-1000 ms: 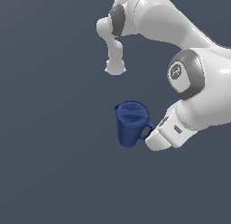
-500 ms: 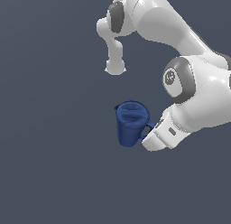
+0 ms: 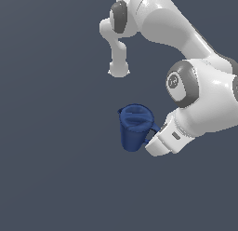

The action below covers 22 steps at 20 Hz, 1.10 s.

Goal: Pick up the object and move it to a goal position.

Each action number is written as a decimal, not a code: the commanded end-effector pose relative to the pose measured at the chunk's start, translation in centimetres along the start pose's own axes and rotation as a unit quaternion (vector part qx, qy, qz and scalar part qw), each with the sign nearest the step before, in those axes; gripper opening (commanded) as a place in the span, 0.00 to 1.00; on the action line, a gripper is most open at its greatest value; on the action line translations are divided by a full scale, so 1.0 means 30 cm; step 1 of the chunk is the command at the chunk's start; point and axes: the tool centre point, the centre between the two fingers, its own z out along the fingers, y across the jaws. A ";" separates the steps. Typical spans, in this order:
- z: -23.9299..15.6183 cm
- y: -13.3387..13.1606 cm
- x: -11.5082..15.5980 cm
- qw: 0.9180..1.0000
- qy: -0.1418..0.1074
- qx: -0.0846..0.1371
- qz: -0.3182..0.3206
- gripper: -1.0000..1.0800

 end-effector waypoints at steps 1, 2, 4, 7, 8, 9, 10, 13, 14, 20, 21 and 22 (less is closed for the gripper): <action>0.001 0.000 0.000 1.000 0.000 0.000 0.000 0.00; 0.001 0.000 0.000 1.000 0.000 0.000 0.000 0.00; 0.001 0.000 0.000 1.000 0.000 0.000 0.000 0.00; 0.000 -0.001 0.000 1.000 0.000 0.000 0.000 0.00; -0.001 -0.003 -0.001 1.000 0.000 0.000 0.000 0.00; -0.002 -0.005 -0.002 1.000 0.000 0.000 0.000 0.00; -0.004 -0.008 -0.004 1.000 0.000 0.000 0.000 0.00; -0.013 -0.021 -0.011 1.000 0.000 0.000 0.000 0.00; -0.018 -0.028 -0.013 1.000 0.000 0.000 0.000 0.00; -0.056 -0.085 -0.043 1.000 0.000 0.000 0.000 0.00; -0.065 -0.099 -0.051 1.000 0.000 0.000 0.000 0.00; -0.076 -0.115 -0.059 1.000 0.000 0.000 0.000 0.00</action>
